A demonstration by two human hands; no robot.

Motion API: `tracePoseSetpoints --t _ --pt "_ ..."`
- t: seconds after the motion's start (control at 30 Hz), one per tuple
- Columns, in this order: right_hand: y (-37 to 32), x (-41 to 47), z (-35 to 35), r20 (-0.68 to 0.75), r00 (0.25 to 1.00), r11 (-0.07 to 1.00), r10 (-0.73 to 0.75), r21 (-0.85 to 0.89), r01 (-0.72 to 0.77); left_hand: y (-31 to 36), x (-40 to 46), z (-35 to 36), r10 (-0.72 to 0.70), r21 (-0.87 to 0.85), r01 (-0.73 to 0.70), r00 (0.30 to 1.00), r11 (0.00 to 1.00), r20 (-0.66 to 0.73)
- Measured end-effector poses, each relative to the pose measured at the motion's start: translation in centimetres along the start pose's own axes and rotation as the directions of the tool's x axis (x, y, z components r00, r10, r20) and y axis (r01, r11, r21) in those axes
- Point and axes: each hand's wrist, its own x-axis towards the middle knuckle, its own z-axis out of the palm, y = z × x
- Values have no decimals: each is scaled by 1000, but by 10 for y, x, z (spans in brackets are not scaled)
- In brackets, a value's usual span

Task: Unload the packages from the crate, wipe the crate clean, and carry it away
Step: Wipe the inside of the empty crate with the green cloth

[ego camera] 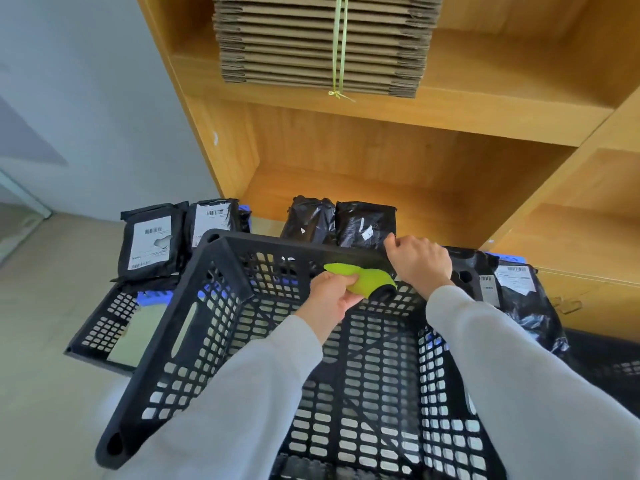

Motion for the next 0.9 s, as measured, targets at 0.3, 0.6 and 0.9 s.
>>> tracePoseSetpoints --t 0.3,0.6,0.9 --pt "-4 -5 -5 18 999 996 51 67 -52 27 -19 -5 16 110 -22 998 994 57" --pt "-4 -2 -4 9 998 998 59 35 -59 12 7 -18 -31 149 37 999 988 -41" --pt "-2 0 0 4 998 998 64 -11 -64 -13 46 -37 -75 179 96 990 979 -119"
